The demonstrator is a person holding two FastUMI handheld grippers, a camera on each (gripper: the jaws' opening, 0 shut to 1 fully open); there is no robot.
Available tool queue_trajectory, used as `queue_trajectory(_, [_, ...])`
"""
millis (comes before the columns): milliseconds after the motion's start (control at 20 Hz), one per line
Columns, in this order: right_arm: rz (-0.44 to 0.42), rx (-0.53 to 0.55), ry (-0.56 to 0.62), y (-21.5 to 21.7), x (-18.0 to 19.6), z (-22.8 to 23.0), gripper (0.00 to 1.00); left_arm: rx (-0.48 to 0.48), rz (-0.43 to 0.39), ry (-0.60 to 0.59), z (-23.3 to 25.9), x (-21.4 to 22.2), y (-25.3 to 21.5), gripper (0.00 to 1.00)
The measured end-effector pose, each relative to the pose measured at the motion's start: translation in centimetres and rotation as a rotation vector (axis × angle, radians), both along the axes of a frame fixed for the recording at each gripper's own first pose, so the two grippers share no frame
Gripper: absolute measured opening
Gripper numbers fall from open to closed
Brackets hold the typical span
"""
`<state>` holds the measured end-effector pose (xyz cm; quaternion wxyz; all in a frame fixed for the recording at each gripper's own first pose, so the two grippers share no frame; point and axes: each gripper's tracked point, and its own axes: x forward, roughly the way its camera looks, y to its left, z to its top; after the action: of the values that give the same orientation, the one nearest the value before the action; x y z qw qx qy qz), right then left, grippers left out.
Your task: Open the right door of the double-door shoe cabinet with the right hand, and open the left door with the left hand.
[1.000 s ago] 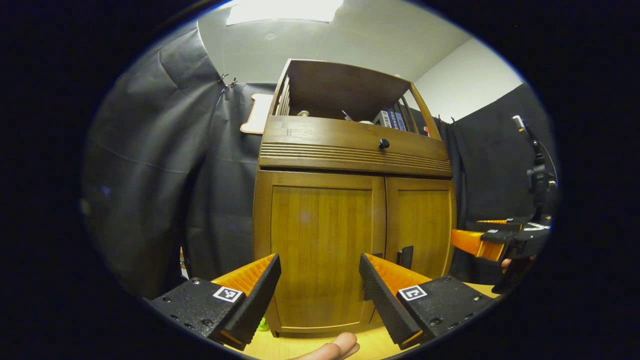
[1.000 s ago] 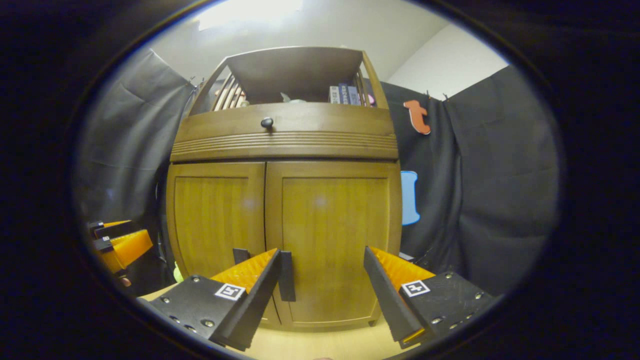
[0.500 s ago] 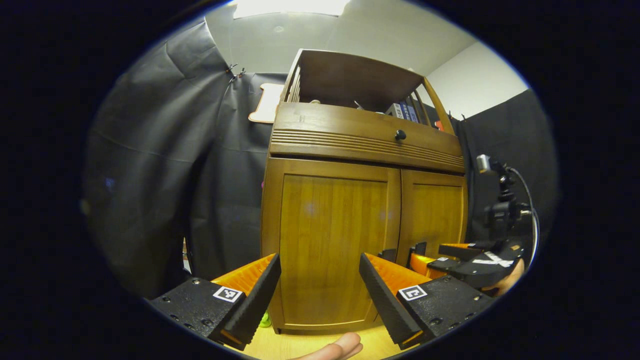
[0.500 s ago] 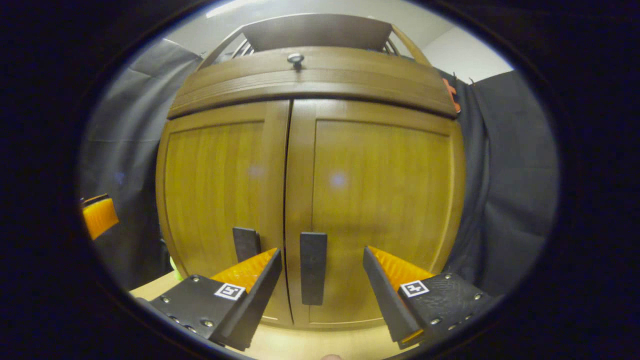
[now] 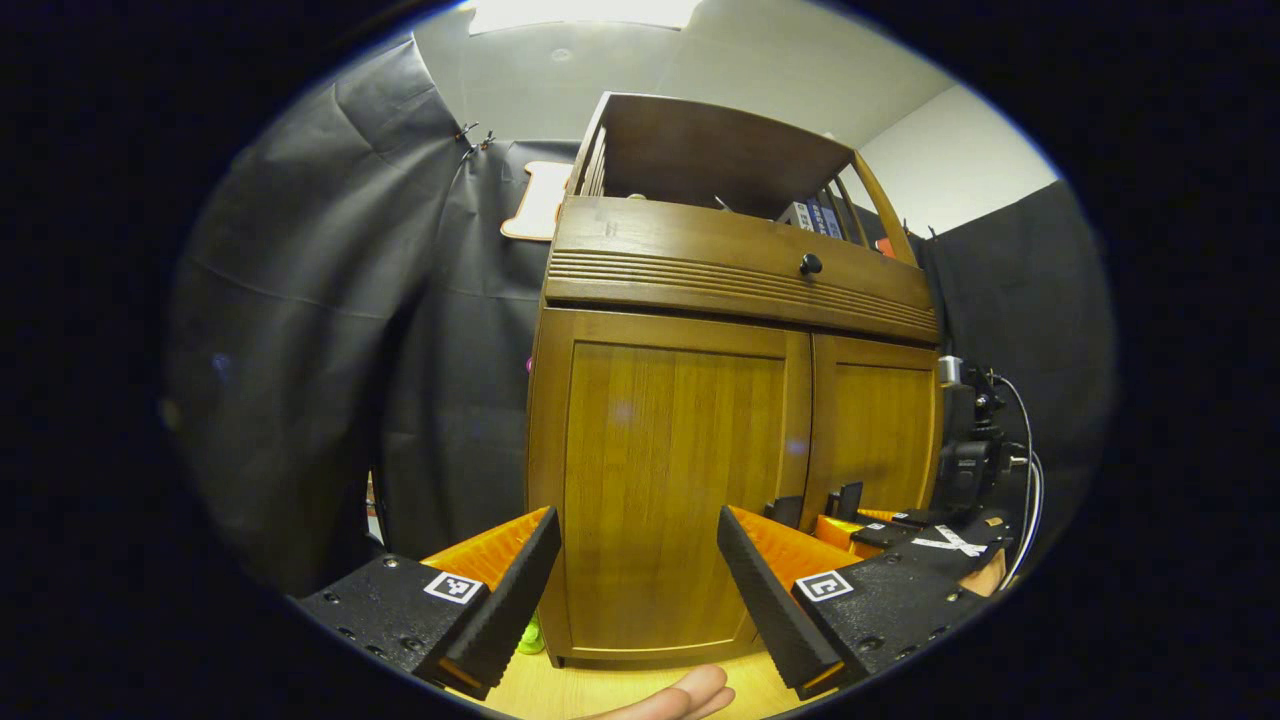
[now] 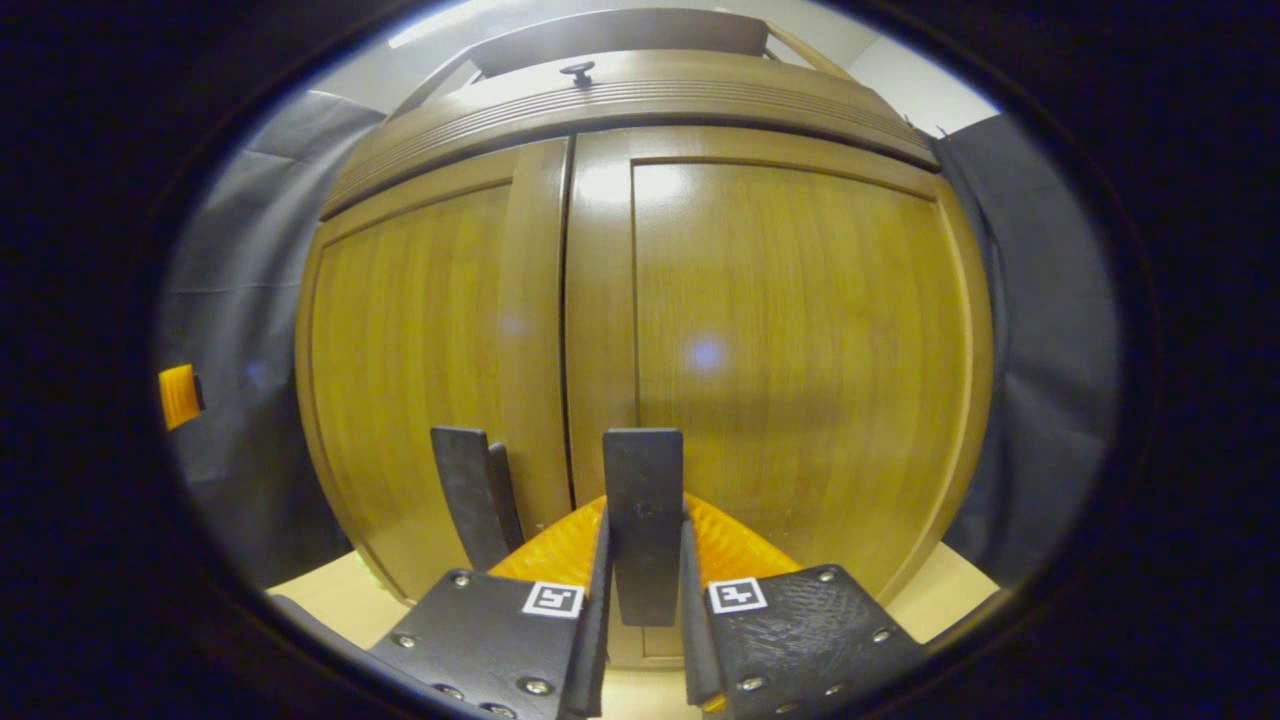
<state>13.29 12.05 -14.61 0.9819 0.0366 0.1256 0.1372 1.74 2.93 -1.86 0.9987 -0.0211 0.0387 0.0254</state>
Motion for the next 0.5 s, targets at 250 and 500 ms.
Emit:
queue_trajectory(250, [0.057, 0.001, -0.006, -0.7, -1.8, 0.6, 0.23, -0.001, -0.004, 0.015, -0.5, 0.3, -0.2, 0.96])
queue_trajectory(500, [0.108, 0.007, -0.006, -1.1, -3.0, 2.3, 0.23, 0.004, -0.002, 0.032, -1.1, 0.7, -0.3, 0.96])
